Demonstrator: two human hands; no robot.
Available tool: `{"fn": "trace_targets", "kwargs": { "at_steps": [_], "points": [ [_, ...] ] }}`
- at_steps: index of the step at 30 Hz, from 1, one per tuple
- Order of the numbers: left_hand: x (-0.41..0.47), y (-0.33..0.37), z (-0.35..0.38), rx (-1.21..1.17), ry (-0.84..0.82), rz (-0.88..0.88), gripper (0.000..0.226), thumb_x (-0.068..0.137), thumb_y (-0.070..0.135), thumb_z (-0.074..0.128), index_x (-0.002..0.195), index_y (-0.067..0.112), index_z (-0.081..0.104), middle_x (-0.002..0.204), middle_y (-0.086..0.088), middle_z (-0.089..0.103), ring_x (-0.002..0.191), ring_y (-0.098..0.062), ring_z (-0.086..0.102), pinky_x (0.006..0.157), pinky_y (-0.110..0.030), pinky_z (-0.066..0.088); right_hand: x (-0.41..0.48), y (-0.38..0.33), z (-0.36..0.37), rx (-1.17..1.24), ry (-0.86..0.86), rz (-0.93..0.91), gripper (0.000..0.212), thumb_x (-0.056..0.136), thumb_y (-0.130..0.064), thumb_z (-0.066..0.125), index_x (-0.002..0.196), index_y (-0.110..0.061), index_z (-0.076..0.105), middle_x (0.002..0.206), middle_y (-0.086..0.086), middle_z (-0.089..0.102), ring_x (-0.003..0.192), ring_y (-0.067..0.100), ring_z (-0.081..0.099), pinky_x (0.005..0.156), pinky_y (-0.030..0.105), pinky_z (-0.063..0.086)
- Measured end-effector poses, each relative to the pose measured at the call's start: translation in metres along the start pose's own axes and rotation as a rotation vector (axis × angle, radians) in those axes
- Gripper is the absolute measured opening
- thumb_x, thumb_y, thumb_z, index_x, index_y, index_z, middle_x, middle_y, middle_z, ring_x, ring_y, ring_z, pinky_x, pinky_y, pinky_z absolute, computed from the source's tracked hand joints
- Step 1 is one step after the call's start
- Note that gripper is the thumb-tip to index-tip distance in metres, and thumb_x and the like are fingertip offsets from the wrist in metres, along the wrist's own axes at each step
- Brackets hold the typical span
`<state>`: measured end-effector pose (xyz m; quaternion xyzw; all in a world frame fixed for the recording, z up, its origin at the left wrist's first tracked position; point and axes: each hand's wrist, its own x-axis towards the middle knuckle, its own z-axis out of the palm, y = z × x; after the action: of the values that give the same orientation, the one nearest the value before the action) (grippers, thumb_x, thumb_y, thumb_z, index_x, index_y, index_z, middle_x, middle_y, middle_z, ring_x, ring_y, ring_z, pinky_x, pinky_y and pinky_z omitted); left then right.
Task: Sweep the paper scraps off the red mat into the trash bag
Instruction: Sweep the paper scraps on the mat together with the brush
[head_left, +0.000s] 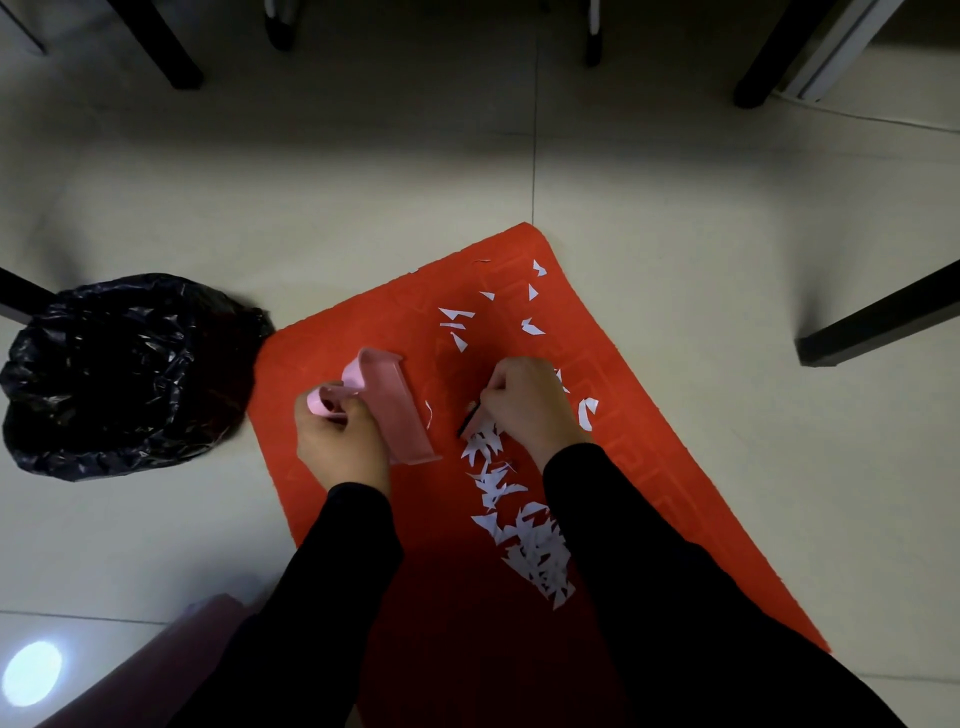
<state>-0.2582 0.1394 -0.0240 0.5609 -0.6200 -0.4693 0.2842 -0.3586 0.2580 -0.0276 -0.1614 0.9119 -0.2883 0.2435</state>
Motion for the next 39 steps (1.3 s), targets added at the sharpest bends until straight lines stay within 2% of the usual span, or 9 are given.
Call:
{"fn": "trace_targets", "kwargs": {
  "at_steps": [6,12,18,23,28,31,33,36,39],
  "points": [
    [0.000,0.001,0.002,-0.006,-0.003,0.018,0.015,0.092,0.012,0.050,0.103,0.007,0.058,0.070,0.013,0.050,0.072,-0.016,0.053,0.066,-0.021,0.043,0.011,-0.004,-0.003,0.054,0.061,-0.060,0.012,0.079,-0.005,0.059,0.073,-0.007,0.070,0.082,0.002,0.064,0.065,0.011,0.057,0.064,0.026,0.052],
    [0.013,0.000,0.007,-0.004,-0.002,0.025,0.009,0.093,0.014,0.048,0.097,0.013,0.057,0.070,0.013,0.051,0.067,-0.011,0.052,0.052,-0.002,0.038,0.018,-0.007,-0.006,0.109,0.088,-0.054,0.017,0.087,0.000,0.049,0.082,-0.002,0.066,0.066,-0.004,0.055,0.045,0.000,0.047,0.045,0.000,0.036],
    [0.027,0.012,0.011,-0.015,0.013,0.029,0.008,0.093,0.011,0.047,0.090,0.018,0.051,0.068,0.014,0.049,0.061,0.001,0.049,0.050,0.000,0.037,0.037,-0.018,0.002,0.144,0.077,-0.139,0.021,0.091,-0.007,0.052,0.107,-0.004,0.064,0.112,0.008,0.063,0.088,0.010,0.060,0.058,0.004,0.036],
    [0.039,0.017,0.017,-0.027,0.003,0.041,0.007,0.093,0.011,0.048,0.092,0.016,0.052,0.070,0.012,0.050,0.060,0.002,0.050,0.051,0.001,0.037,0.062,-0.030,0.009,0.134,0.070,-0.200,0.021,0.093,-0.008,0.050,0.108,-0.003,0.063,0.116,0.010,0.061,0.105,0.018,0.060,0.084,0.016,0.042],
    [0.050,0.017,0.022,-0.012,0.009,0.057,0.007,0.093,0.011,0.047,0.091,0.016,0.052,0.069,0.013,0.049,0.061,0.002,0.051,0.052,0.001,0.037,0.072,-0.031,0.008,0.146,0.040,-0.182,0.021,0.094,-0.007,0.048,0.104,-0.003,0.066,0.102,-0.002,0.062,0.094,0.011,0.059,0.083,0.015,0.042],
    [0.052,0.016,0.026,-0.008,0.011,0.053,0.007,0.094,0.012,0.046,0.091,0.016,0.052,0.069,0.014,0.049,0.062,0.001,0.049,0.053,0.001,0.037,0.072,-0.021,0.008,0.135,0.046,-0.124,0.022,0.093,-0.006,0.047,0.092,-0.006,0.069,0.084,-0.011,0.062,0.072,0.011,0.059,0.066,0.015,0.050],
    [0.051,0.017,0.028,-0.007,0.005,0.052,0.008,0.094,0.010,0.046,0.091,0.015,0.052,0.069,0.014,0.049,0.062,0.001,0.048,0.053,0.002,0.037,0.074,-0.013,0.010,0.101,0.060,-0.073,0.023,0.089,-0.005,0.047,0.083,-0.004,0.069,0.081,-0.001,0.069,0.052,0.011,0.052,0.055,0.025,0.050],
    [0.048,0.019,0.029,-0.041,-0.005,0.028,0.006,0.094,0.012,0.046,0.092,0.015,0.051,0.069,0.011,0.049,0.061,0.000,0.048,0.050,0.001,0.037,0.074,-0.012,0.005,0.091,0.102,-0.009,0.019,0.084,-0.005,0.050,0.082,-0.002,0.068,0.077,0.003,0.065,0.046,0.006,0.043,0.045,0.018,0.034],
    [0.047,0.019,0.029,-0.055,-0.009,0.017,0.006,0.095,0.014,0.046,0.093,0.014,0.052,0.069,0.009,0.050,0.060,-0.001,0.048,0.049,0.000,0.038,0.074,-0.022,-0.001,0.168,0.110,-0.065,0.025,0.084,-0.004,0.046,0.083,-0.007,0.071,0.087,0.000,0.071,0.044,0.010,0.049,0.046,0.024,0.044]
  ]
}}
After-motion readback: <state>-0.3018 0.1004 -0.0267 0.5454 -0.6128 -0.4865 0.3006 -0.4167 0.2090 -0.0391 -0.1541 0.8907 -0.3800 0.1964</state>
